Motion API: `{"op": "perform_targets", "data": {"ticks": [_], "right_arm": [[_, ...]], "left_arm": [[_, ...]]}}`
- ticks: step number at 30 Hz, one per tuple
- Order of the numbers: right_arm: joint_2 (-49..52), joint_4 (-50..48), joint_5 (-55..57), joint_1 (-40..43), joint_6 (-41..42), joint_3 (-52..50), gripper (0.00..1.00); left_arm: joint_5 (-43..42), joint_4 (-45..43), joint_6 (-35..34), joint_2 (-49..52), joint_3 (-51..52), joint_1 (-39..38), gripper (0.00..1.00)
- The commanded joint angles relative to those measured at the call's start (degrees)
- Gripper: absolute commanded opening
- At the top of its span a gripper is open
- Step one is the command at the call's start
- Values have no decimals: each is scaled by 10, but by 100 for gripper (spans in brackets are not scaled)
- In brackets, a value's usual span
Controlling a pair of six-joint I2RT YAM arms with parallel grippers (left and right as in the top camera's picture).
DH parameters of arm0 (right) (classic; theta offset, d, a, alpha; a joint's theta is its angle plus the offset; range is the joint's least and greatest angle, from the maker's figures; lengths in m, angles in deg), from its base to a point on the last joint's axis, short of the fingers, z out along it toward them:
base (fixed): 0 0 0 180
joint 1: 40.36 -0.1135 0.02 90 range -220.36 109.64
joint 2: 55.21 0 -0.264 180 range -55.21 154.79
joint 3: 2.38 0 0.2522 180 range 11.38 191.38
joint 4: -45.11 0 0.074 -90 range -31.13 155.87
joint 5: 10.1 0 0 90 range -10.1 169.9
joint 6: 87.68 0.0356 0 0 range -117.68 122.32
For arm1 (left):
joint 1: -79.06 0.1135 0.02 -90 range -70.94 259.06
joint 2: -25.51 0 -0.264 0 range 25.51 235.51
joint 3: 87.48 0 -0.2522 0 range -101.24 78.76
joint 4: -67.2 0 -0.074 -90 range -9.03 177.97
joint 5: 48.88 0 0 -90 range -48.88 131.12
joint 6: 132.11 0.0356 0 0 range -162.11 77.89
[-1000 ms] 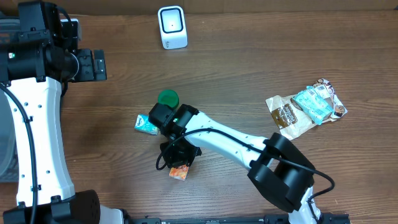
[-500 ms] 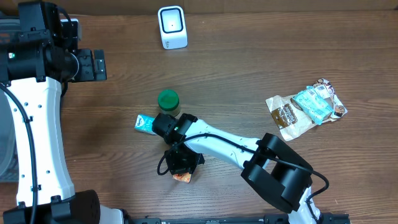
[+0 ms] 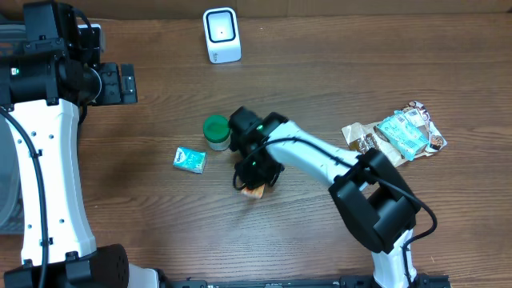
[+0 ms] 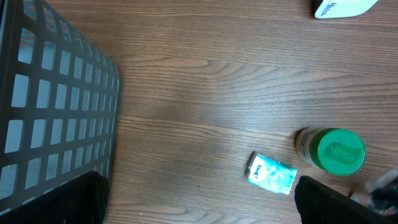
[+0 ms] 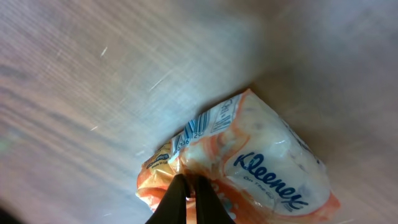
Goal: Scan the item barcode
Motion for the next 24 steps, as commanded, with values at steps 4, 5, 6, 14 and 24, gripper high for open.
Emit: {"op": "perform_targets", "data": {"ticks": [4, 5, 6, 14, 24], "right_arm": [[2, -38, 78, 54, -171, 0, 5], [2, -43, 91, 61, -170, 0, 5], [2, -49, 99, 67, -170, 0, 5], [-5, -55, 86, 114, -138, 51, 9], [-21, -36, -54, 106, 164, 93, 12]], "left_arm": [[5, 1, 9, 3, -1, 2, 100], [5, 1, 9, 3, -1, 2, 100], [5, 1, 9, 3, -1, 2, 100], [5, 1, 9, 3, -1, 2, 100], [5, 1, 9, 3, -1, 2, 99]]}}
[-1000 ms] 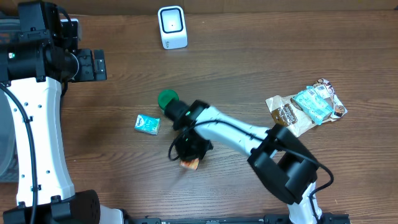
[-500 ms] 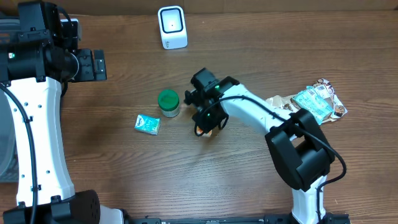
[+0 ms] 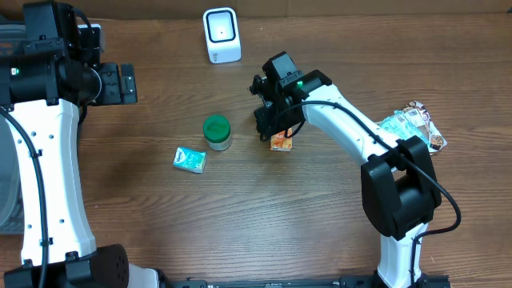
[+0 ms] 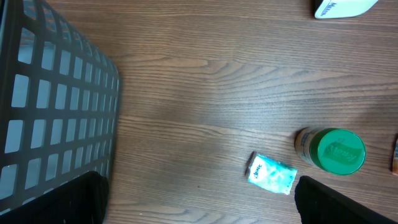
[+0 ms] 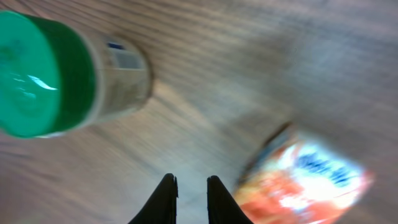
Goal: Scan the item barcode
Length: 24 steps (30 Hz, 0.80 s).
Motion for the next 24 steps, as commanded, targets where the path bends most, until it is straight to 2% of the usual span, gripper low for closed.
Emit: {"op": "perform_targets", "data": {"ticks": [1, 6, 17, 24], "right_arm": [[-10, 0, -28, -15, 179, -15, 11], [11, -14, 45, -46, 260, -56, 12], [14, -1, 205, -54, 257, -67, 16], [13, -2, 214, -52, 229, -66, 16]], "left_arm": [[5, 1, 9, 3, -1, 2, 100], [5, 1, 9, 3, -1, 2, 100], [5, 1, 9, 3, -1, 2, 100], [5, 1, 9, 3, -1, 2, 99]]}}
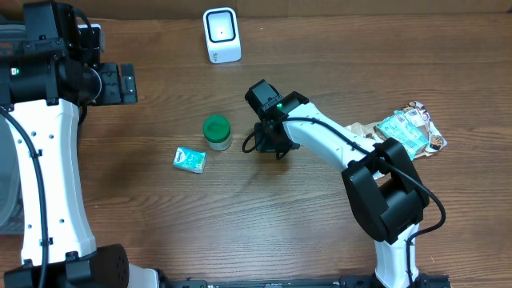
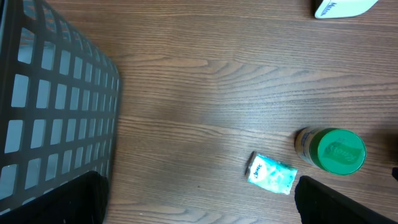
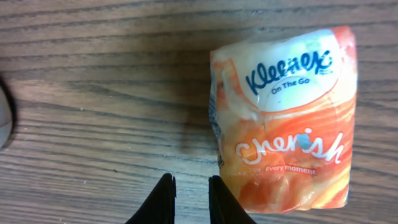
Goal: Scan the item barcode
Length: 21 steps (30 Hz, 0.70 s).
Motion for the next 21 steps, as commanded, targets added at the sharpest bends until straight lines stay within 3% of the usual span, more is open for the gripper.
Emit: {"op": "perform_targets", "data": {"ticks": [1, 9, 11, 13, 21], "right_arm": [[0, -1, 20, 4, -12, -1, 16], [-67, 55, -64, 51, -29, 40, 15], [-94, 69, -82, 80, -34, 40, 18], [-106, 81, -109, 110, -52, 40, 30], [-76, 46, -208, 160, -61, -28, 33]], "left_arm": [[5, 1, 9, 3, -1, 2, 99], [5, 1, 9, 3, -1, 2, 99], [5, 1, 9, 3, -1, 2, 99], [5, 1, 9, 3, -1, 2, 99], [5, 1, 9, 3, -1, 2, 99]]}}
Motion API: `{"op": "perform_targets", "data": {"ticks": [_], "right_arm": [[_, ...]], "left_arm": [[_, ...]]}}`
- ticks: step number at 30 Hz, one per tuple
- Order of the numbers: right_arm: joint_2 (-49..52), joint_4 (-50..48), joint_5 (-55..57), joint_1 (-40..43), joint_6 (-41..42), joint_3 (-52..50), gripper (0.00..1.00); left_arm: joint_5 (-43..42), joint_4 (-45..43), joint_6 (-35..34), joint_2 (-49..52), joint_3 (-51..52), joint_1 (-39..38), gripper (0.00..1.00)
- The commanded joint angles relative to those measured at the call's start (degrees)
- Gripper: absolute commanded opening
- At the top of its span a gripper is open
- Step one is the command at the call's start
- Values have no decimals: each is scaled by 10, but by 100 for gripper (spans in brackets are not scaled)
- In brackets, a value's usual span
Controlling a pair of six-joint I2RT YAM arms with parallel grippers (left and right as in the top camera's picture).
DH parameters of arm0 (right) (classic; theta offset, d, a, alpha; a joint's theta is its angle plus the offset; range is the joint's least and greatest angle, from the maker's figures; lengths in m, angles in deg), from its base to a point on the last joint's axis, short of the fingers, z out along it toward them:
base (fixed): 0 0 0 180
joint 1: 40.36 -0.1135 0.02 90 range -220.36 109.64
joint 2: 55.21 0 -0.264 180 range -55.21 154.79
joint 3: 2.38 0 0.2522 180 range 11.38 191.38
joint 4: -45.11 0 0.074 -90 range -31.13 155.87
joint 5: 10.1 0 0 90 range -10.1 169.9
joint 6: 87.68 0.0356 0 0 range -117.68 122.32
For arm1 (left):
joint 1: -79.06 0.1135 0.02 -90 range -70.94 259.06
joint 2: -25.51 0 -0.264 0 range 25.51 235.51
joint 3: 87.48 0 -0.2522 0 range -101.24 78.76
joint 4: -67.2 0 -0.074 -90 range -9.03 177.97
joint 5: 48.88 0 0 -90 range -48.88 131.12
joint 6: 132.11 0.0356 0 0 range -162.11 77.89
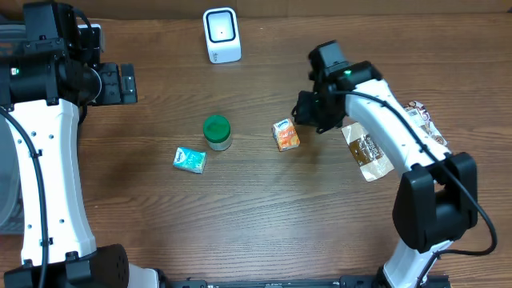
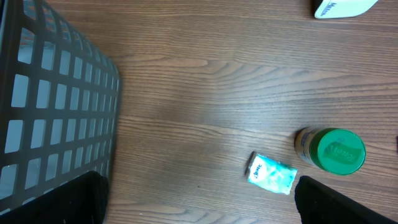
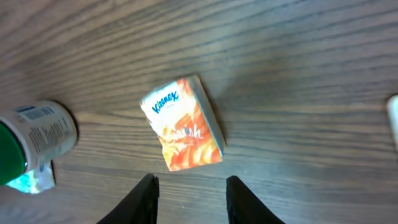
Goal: Scan the item barcode
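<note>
An orange Kleenex tissue pack (image 1: 286, 135) lies flat on the wooden table, right of the jar; the right wrist view shows its printed face (image 3: 185, 124). My right gripper (image 1: 308, 112) hovers just right of the pack, open and empty (image 3: 193, 202), its fingers apart from the pack. The white barcode scanner (image 1: 222, 35) stands at the table's back edge, and its corner shows in the left wrist view (image 2: 344, 7). My left gripper (image 1: 120, 84) hangs high at the far left, open and empty (image 2: 199, 205).
A green-lidded jar (image 1: 216, 132) and a small teal tissue pack (image 1: 190, 160) sit left of the orange pack. A brown packet (image 1: 368, 152) and a heap of snack packets (image 1: 416, 128) lie at the right. A wire basket (image 2: 56, 106) stands at the far left.
My right gripper was low over the orange pack with its jaws narrowly apart. It now stands higher and to the right with its jaws wider. The pack lies uncovered. The left arm has not moved.
My right gripper was shut on the orange pack in front of the jar. Then the pack was right of the jar with the jaws slightly apart. Then the gripper hung close over the lying pack, and now it is open, off to the right.
</note>
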Motion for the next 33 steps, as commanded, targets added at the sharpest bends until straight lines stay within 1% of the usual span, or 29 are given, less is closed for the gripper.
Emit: {"op": "perform_targets", "data": {"ticks": [1, 5, 15, 20, 21, 23, 33], "right_arm": [[24, -25, -71, -5, -8, -45, 33], [40, -60, -80, -5, -4, -79, 33], [59, -119, -68, -5, -4, -110, 32], [59, -132, -43, -5, -7, -120, 32], [59, -132, -38, -5, -15, -120, 29], [59, -134, -36, -4, -24, -118, 28], [58, -122, -37, 1, -54, -83, 28]], "left_arm": [[5, 1, 9, 3, -1, 2, 99], [5, 1, 9, 3, -1, 2, 99], [5, 1, 9, 3, -1, 2, 100], [5, 1, 9, 3, -1, 2, 100], [5, 1, 9, 3, -1, 2, 100], [5, 1, 9, 3, -1, 2, 100], [5, 1, 9, 3, -1, 2, 100]]}}
